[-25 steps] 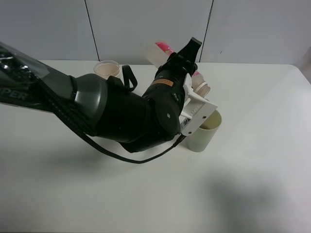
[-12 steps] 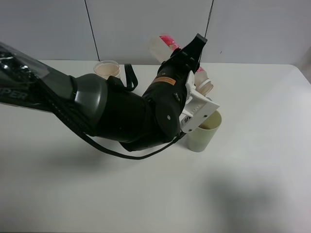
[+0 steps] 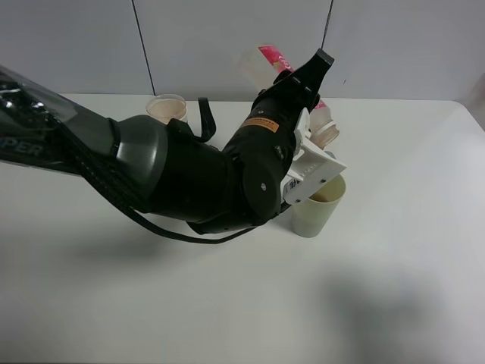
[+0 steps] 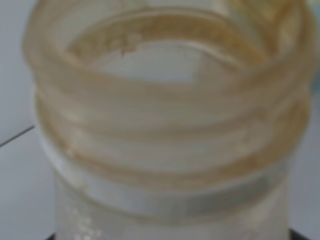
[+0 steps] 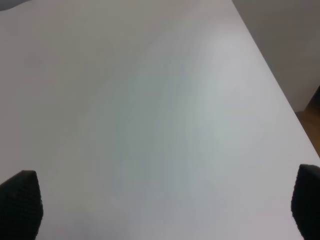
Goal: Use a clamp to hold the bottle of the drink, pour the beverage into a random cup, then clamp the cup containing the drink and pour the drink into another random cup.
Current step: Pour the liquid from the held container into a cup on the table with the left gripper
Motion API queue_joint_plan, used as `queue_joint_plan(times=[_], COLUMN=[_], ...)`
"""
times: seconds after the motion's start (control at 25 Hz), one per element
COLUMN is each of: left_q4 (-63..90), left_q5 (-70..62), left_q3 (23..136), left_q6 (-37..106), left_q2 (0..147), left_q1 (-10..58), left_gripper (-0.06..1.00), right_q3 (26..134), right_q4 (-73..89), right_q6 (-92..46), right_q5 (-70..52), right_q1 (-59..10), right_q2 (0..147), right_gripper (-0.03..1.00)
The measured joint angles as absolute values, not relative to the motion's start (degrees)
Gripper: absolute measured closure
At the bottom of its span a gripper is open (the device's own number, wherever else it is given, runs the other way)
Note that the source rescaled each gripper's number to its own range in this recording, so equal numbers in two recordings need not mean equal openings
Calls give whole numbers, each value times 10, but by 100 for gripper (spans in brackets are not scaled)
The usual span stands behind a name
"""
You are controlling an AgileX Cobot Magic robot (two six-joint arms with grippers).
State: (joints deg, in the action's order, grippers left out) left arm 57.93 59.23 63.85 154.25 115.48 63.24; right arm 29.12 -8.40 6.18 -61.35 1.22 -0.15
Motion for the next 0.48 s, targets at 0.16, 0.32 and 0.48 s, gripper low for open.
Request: queue_joint_plan(times=[0.16, 0.32, 0.48], left_q4=[566, 547, 546], left_q5=[593, 601, 601], left_q3=[638, 638, 638], left_q6=[1542, 1542, 1542], left_q2=[1155, 1155, 1155], left_q1=[632, 632, 632], left_gripper=[93, 93, 93], right_q3=[291, 291, 291], right_q4=[-84, -84, -84], right_q6=[62, 62, 62], right_q5=[-613, -613, -613], right_q1=[12, 12, 12], right_q2=[-2, -2, -2], right_gripper=[-3, -3, -3])
